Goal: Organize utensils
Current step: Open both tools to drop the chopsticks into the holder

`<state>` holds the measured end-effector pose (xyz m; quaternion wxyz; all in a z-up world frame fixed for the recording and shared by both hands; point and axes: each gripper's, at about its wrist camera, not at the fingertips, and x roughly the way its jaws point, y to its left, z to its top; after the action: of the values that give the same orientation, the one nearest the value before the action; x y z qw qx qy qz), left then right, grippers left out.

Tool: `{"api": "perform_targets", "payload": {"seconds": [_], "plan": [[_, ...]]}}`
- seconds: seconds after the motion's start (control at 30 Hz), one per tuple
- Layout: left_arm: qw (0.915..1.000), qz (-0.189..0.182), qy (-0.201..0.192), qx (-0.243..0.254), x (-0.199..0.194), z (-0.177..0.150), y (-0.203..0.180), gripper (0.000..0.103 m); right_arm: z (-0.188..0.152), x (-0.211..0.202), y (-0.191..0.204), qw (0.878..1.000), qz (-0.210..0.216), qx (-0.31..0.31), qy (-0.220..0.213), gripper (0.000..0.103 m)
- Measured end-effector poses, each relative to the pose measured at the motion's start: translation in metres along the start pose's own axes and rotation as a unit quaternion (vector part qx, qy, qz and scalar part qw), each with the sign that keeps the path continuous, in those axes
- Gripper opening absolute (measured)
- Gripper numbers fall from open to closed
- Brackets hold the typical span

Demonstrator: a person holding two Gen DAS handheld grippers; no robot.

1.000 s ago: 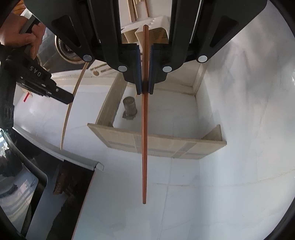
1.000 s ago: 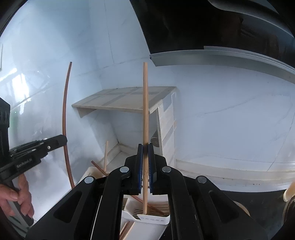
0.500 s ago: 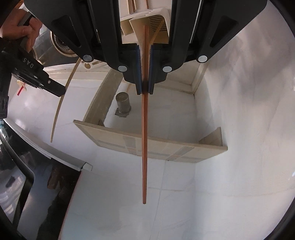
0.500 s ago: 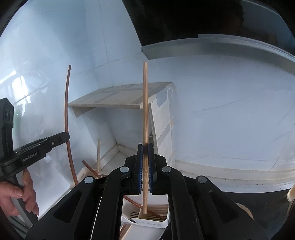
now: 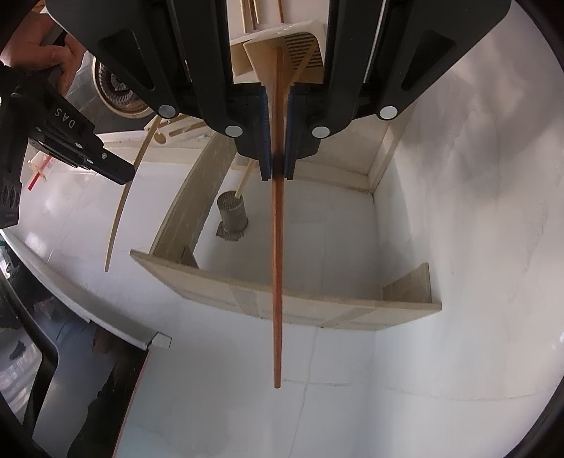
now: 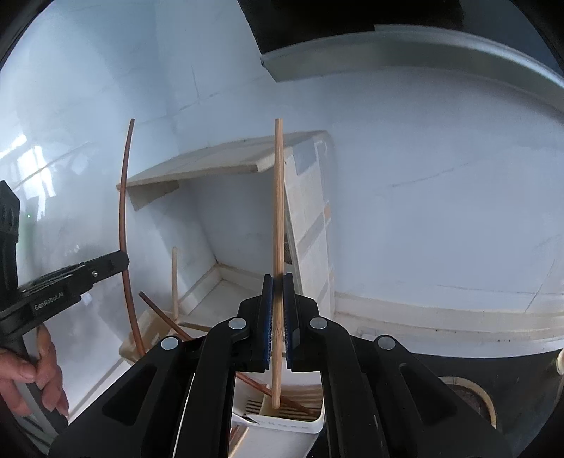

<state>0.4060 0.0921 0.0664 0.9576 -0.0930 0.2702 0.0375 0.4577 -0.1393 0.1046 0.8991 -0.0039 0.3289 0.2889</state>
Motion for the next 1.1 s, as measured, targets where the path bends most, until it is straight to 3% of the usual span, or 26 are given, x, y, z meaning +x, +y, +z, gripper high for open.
{"api": "perform_targets", "payload": {"seconds": [0.03,0.1,0.2,0.6,0.7,0.83,1.1], "plan": [[1.0000,-0.004,0.004,0.000,0.000,-0.001,0.000,0.023,-0.001,0.001,-0.001,1.000,0.002,0.002,0.003,0.007],[1.0000,-0.005,0.005,-0.002,-0.002,-0.001,0.002,0.039,-0.003,0.004,-0.004,1.000,0.007,0.011,0.012,0.009],[1.0000,0.004,0.001,-0.002,-0.007,-0.002,0.006,0.040,-0.004,0.001,-0.005,1.000,0.007,0.020,0.016,0.042],[0.9998,0.018,0.001,-0.013,-0.025,-0.009,0.022,0.045,-0.011,-0.007,-0.002,0.999,0.002,0.020,0.033,0.046],[0.9998,0.013,0.012,-0.010,-0.024,-0.014,0.024,0.051,-0.014,-0.012,-0.001,0.999,0.002,0.021,0.037,0.051],[0.9996,0.016,0.024,-0.008,-0.026,-0.024,0.026,0.051,-0.016,-0.017,0.002,0.999,0.001,0.019,0.041,0.055],[0.9987,0.018,0.047,0.000,-0.031,-0.037,0.024,0.055,-0.025,-0.021,0.006,0.998,0.003,0.020,0.058,0.056]]}}
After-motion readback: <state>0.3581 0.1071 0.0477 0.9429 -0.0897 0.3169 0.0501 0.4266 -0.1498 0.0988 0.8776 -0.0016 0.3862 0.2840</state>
